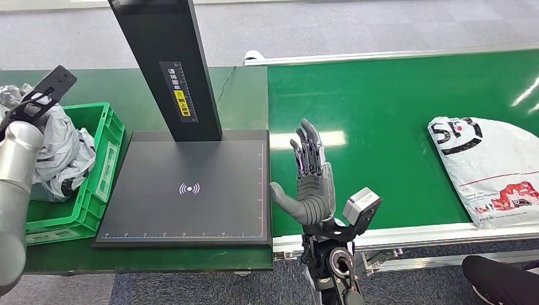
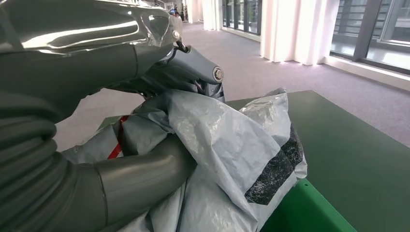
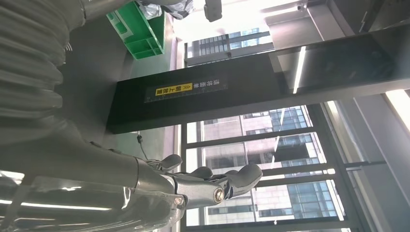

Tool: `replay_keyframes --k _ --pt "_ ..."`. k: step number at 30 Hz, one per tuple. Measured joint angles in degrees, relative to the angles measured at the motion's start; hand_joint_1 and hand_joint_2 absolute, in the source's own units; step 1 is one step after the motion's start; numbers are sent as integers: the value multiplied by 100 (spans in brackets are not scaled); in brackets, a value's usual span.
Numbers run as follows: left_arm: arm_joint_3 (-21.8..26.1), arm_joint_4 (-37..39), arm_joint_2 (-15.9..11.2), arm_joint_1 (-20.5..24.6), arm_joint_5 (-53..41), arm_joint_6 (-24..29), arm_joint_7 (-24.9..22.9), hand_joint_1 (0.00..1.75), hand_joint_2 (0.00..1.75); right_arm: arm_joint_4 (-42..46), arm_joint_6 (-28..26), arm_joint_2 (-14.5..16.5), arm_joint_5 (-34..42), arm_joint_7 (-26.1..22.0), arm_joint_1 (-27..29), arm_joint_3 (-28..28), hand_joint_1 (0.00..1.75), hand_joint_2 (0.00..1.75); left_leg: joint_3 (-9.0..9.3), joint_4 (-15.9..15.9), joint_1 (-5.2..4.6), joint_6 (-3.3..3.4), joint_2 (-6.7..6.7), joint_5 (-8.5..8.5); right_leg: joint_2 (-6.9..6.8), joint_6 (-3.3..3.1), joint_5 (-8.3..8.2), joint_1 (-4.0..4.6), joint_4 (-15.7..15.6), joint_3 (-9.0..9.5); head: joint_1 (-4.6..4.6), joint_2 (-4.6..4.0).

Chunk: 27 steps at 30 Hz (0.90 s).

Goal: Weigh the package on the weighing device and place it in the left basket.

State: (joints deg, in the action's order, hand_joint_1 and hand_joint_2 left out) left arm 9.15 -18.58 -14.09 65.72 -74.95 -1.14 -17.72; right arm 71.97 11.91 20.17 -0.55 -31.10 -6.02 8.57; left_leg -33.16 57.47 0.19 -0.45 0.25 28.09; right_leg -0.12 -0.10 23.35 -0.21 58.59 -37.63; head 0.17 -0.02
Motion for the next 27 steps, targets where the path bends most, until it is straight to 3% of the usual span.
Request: replay_keyframes --k 2,3,8,13,16,21,27 --pt "0 0 0 0 -5 -2 -6 21 175 1 0 0 0 0 0 0 0 175 0 0 0 0 0 0 0 0 0 0 0 0 0 1" --pt "1 0 0 0 -9 10 -10 0 175 1 0 0 0 0 0 0 0 175 0 0 0 0 0 0 0 0 0 0 0 0 0 1" --pt "33 -2 -6 -4 0 402 73 0 175 0 -2 0 -3 0 -2 0 0 175 -1 0 0 0 -1 0 0 0 0 0 1 0 0 0" --pt "270 -140 -64 6 266 1904 942 0 175 -7 -54 3 -5 0 -7 8 0 175 -2 0 1 0 1 0 1 0 0 0 1 0 0 1" --pt "494 -305 -131 48 392 2492 1466 0 175 -22 -127 4 12 0 -15 33 0 175 -1 0 1 0 0 0 0 0 0 0 1 -1 0 1" --pt "853 -541 -189 58 679 3048 2149 0 175 -39 -199 2 43 0 -37 84 0 175 -1 -1 1 0 0 -1 0 -1 0 0 2 0 0 1" --pt "1136 -687 -202 53 966 3293 2542 0 175 -57 -232 2 46 0 -60 93 0 175 -1 0 1 0 -1 -2 -1 -1 0 0 2 1 0 0"
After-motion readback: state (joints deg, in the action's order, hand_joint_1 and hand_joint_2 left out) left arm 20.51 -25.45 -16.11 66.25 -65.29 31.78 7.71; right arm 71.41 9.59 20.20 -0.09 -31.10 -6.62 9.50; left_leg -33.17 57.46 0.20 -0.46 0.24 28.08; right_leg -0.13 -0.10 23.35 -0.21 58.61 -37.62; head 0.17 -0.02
